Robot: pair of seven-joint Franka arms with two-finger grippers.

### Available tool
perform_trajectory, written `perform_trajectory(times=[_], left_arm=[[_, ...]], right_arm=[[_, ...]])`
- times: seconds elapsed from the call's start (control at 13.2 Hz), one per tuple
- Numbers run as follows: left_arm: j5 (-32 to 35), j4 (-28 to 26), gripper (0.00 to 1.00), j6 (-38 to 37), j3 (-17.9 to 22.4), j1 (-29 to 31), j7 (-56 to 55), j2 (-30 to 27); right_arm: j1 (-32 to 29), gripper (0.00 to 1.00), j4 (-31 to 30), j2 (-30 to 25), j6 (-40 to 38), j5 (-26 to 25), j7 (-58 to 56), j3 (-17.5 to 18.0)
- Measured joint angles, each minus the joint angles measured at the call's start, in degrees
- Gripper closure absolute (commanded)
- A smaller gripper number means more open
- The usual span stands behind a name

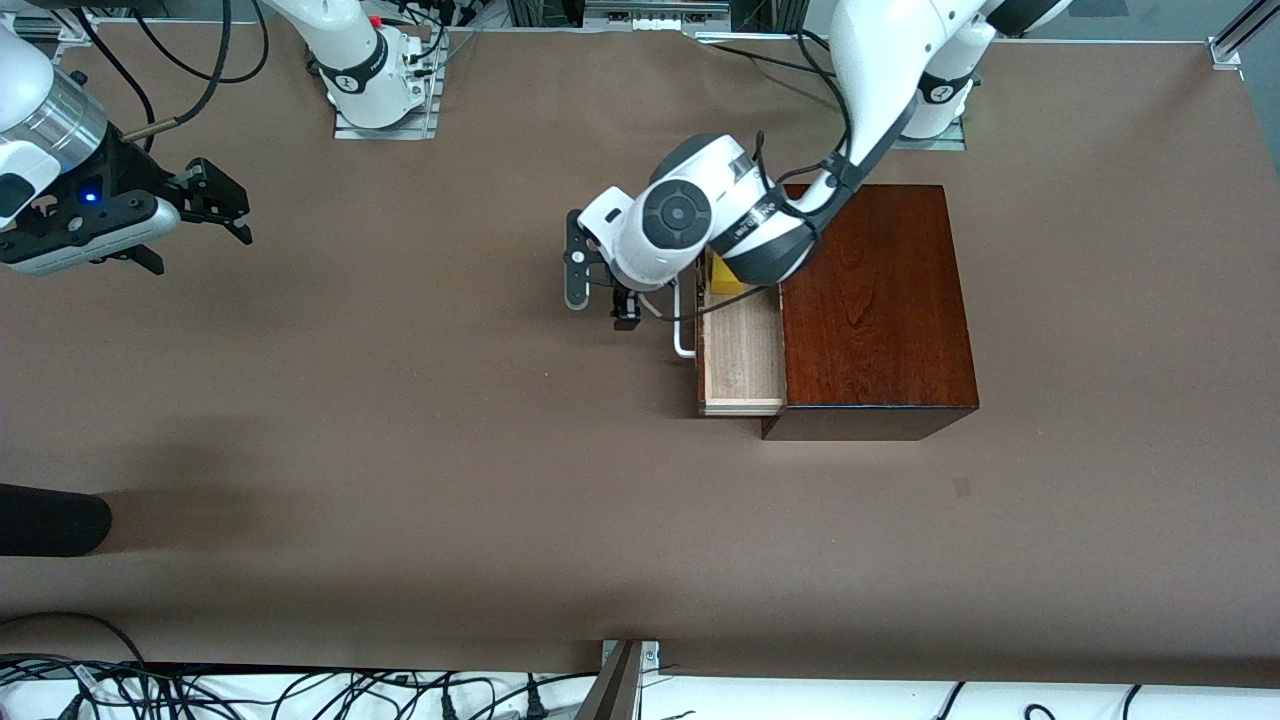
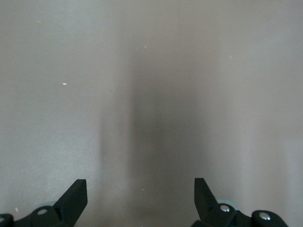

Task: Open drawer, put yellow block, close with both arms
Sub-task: 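Push the drawer front shut with the left gripper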

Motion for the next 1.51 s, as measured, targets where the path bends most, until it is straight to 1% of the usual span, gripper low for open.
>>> perform_trajectory(times=[0.15, 0.3, 0.45, 0.76, 0.98, 1.28, 1.51], left_arm=[[5.0, -0.7, 0.0, -0.5, 0.2, -0.3, 0.2, 0.4], [9.3, -2.7, 0.0, -1.1, 0.9, 0.1, 0.8, 0.6], [14.5, -3.4, 0.0, -2.8, 1.2, 0.5, 0.5, 0.7], [15.2, -2.4, 0.0, -8.4, 0.7, 0.5, -2.4, 0.0], [15.7, -2.6, 0.0, -13.0, 1.2, 1.9, -2.3, -0.4], [15.7, -2.8, 0.0, -15.9, 1.1, 3.6, -2.3, -0.4], [15.7, -2.8, 0.0, -18.9, 1.1, 5.2, -1.4, -0.4]], right_arm=[[-0.1, 0.0, -1.3, -1.2, 0.2, 0.0, 0.2, -0.1], [-0.1, 0.0, -1.5, -1.4, 0.2, 0.0, 0.3, -0.7], [-0.1, 0.0, -1.5, -1.4, 0.3, 0.3, 1.0, -0.8], [-0.1, 0.0, -1.5, -1.4, 0.2, 0.3, 2.5, -1.1], [-0.2, 0.0, -1.5, -1.4, -0.9, 0.3, 6.1, -1.5], [-0.2, 0.0, -1.2, -1.7, -3.9, 0.3, 7.3, -1.6], [-0.2, 0.0, -1.2, -1.6, -4.1, 0.3, 9.5, -1.7]])
